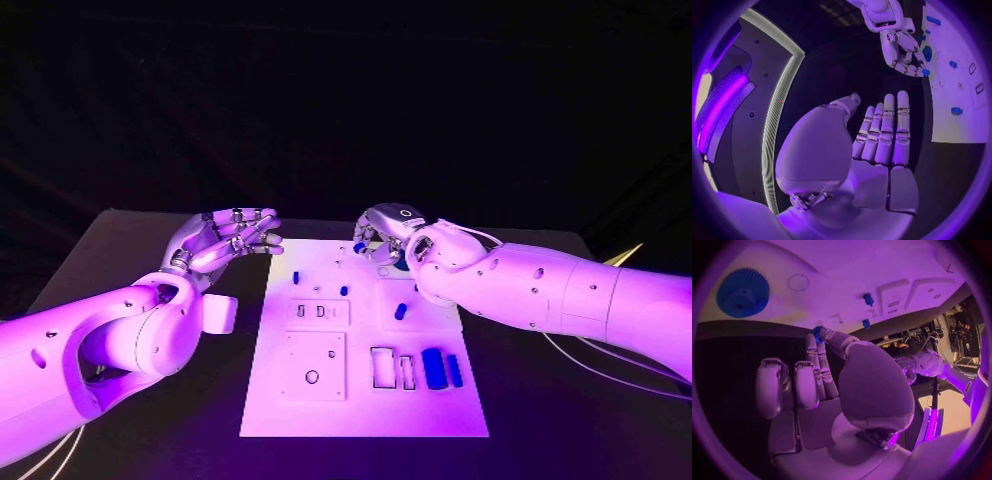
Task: Assemble the parts on the task board
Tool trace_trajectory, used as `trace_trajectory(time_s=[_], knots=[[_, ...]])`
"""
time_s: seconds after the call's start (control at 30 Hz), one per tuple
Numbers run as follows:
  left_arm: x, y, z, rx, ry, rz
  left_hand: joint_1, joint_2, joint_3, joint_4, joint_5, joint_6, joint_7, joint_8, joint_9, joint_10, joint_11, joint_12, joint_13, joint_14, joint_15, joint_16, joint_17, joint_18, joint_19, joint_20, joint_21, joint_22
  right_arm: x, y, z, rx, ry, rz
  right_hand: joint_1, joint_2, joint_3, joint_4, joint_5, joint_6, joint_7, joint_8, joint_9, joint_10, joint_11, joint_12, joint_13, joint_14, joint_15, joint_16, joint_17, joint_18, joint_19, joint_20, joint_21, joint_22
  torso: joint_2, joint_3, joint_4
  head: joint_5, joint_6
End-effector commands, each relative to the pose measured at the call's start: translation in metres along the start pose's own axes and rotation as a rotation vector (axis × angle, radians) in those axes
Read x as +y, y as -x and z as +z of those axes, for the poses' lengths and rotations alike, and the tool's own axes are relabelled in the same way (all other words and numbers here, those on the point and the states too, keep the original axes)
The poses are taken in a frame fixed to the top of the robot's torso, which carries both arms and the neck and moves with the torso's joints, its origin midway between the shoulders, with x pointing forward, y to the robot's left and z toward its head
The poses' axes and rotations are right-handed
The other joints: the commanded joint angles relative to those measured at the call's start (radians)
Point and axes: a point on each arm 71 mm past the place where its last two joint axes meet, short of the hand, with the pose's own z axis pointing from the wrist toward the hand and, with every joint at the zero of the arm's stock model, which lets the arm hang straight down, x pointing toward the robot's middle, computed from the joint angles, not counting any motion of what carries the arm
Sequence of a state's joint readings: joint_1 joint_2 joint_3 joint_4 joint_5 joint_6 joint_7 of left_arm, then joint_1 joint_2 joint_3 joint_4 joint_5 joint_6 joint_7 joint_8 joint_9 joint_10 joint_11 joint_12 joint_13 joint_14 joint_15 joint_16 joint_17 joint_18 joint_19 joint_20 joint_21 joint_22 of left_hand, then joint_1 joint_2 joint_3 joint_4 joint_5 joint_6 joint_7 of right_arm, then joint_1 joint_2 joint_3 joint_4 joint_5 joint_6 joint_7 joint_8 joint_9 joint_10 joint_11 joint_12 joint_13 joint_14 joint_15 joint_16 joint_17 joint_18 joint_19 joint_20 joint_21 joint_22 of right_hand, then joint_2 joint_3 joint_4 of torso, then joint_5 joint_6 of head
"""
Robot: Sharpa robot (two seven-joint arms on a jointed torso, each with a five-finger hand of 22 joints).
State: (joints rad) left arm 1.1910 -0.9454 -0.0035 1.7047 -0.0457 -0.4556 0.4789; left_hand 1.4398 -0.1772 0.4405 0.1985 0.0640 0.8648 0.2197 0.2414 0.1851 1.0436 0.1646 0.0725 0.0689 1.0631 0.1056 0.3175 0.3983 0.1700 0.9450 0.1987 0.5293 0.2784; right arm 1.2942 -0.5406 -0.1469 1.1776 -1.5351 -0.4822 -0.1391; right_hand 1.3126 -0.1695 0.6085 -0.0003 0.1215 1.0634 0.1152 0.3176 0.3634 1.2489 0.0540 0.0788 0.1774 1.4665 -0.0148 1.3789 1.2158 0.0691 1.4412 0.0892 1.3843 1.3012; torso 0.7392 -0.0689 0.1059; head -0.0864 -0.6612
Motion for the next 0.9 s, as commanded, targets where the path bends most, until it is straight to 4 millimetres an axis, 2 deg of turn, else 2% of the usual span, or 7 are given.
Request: trace_trajectory(time_s=[0.03, 0.17, 0.27, 0.5, 0.67, 0.73, 0.9], knots=[[-0.002, -0.002, 0.001, 0.006, -0.016, -0.007, 0.000, 0.004, 0.008, -0.001, -0.001, -0.006, 0.005, -0.004, 0.001, -0.001, 0.003, -0.006, 0.001, -0.005, 0.002, -0.001, 0.001, 0.009, -0.008, 0.000, 0.003, 0.001, 0.004, 0.002, 0.005, -0.040, -0.006, 0.001, -0.001, 0.006, 0.001, -0.007, 0.003, 0.003, 0.001, 0.004, 0.055, 0.006, 0.001, 0.006, 0.002, 0.041, -0.007, 0.003, 0.000, -0.012, 0.004, -0.006, 0.007, 0.001, 0.001, -0.0011, 0.0010, 0.000, 0.000], [-0.002, -0.004, 0.001, 0.011, -0.015, -0.010, 0.000, 0.004, 0.008, -0.001, -0.001, -0.006, 0.005, -0.004, 0.001, -0.001, 0.003, -0.006, 0.001, -0.005, 0.002, -0.001, 0.001, 0.009, -0.008, 0.000, 0.003, 0.001, 0.007, -0.001, 0.010, -0.034, -0.006, 0.004, -0.005, 0.006, 0.001, -0.005, 0.004, -0.001, 0.002, 0.004, 0.058, 0.005, 0.003, 0.004, 0.002, 0.041, -0.006, 0.005, 0.002, -0.012, 0.004, -0.006, 0.007, 0.002, 0.003, -0.0014, 0.0040, 0.000, -0.001], [-0.002, -0.005, 0.001, 0.014, -0.015, -0.012, 0.000, 0.004, 0.008, -0.001, -0.001, -0.006, 0.005, -0.004, 0.001, -0.001, 0.003, -0.006, 0.001, -0.005, 0.002, -0.001, 0.001, 0.009, -0.008, 0.000, 0.003, 0.001, 0.008, -0.002, 0.014, -0.029, -0.011, 0.001, -0.005, 0.006, 0.001, -0.005, 0.004, -0.001, 0.002, 0.004, 0.058, 0.005, 0.003, 0.004, 0.002, 0.041, -0.006, 0.005, 0.002, -0.012, 0.004, -0.006, 0.007, 0.002, 0.004, -0.0017, 0.0028, 0.003, -0.001], [-0.001, -0.008, 0.002, 0.020, -0.013, -0.015, 0.001, 0.005, 0.008, -0.002, -0.001, -0.006, 0.005, -0.004, 0.001, -0.001, 0.003, -0.006, 0.001, -0.005, 0.002, -0.001, 0.003, 0.008, -0.009, 0.000, 0.005, 0.002, 0.008, -0.005, 0.022, -0.024, -0.023, -0.009, -0.009, 0.004, 0.001, -0.005, 0.004, -0.006, 0.003, 0.003, 0.061, 0.003, 0.004, 0.002, 0.003, 0.042, -0.006, 0.006, 0.002, -0.012, 0.003, -0.005, 0.006, 0.000, 0.004, -0.0040, 0.0054, 0.008, -0.005], [-0.001, -0.008, 0.003, 0.021, -0.012, -0.016, 0.001, 0.005, 0.008, -0.002, -0.001, -0.006, 0.005, -0.004, 0.001, -0.001, 0.003, -0.006, 0.001, -0.005, 0.002, -0.001, 0.003, 0.008, -0.009, 0.000, 0.005, 0.002, 0.009, -0.007, 0.023, -0.019, -0.023, -0.010, -0.011, 0.003, 0.001, -0.004, 0.004, -0.007, 0.003, 0.003, 0.062, 0.002, 0.004, 0.001, 0.003, 0.042, -0.005, 0.006, 0.003, -0.012, 0.003, -0.005, 0.007, 0.002, 0.006, -0.0034, 0.0046, 0.012, -0.002], [-0.001, -0.009, 0.003, 0.022, -0.012, -0.017, 0.001, 0.005, 0.008, -0.002, -0.001, -0.006, 0.005, -0.004, 0.001, -0.001, 0.003, -0.006, 0.001, -0.005, 0.002, -0.001, 0.003, 0.008, -0.009, 0.000, 0.005, 0.002, 0.009, -0.007, 0.024, -0.014, -0.023, -0.011, -0.011, 0.003, 0.001, -0.004, 0.004, -0.007, 0.003, 0.003, 0.062, 0.002, 0.004, 0.001, 0.003, 0.042, -0.005, 0.006, 0.003, -0.012, 0.003, -0.005, 0.007, 0.002, 0.006, -0.0031, 0.0031, 0.017, -0.005], [0.000, -0.011, 0.004, 0.026, -0.011, -0.019, -0.001, 0.005, 0.009, -0.002, -0.002, -0.007, 0.005, -0.004, 0.001, -0.002, 0.003, -0.006, 0.001, -0.005, 0.002, -0.001, 0.004, 0.008, -0.010, 0.000, 0.007, 0.003, 0.010, -0.008, 0.024, -0.004, -0.021, -0.012, -0.013, 0.001, 0.001, -0.004, 0.004, -0.010, 0.004, 0.002, 0.064, 0.000, 0.005, 0.000, 0.004, 0.042, -0.005, 0.007, 0.003, -0.012, 0.003, -0.005, 0.007, 0.003, 0.006, -0.0042, 0.0053, 0.017, -0.007]])
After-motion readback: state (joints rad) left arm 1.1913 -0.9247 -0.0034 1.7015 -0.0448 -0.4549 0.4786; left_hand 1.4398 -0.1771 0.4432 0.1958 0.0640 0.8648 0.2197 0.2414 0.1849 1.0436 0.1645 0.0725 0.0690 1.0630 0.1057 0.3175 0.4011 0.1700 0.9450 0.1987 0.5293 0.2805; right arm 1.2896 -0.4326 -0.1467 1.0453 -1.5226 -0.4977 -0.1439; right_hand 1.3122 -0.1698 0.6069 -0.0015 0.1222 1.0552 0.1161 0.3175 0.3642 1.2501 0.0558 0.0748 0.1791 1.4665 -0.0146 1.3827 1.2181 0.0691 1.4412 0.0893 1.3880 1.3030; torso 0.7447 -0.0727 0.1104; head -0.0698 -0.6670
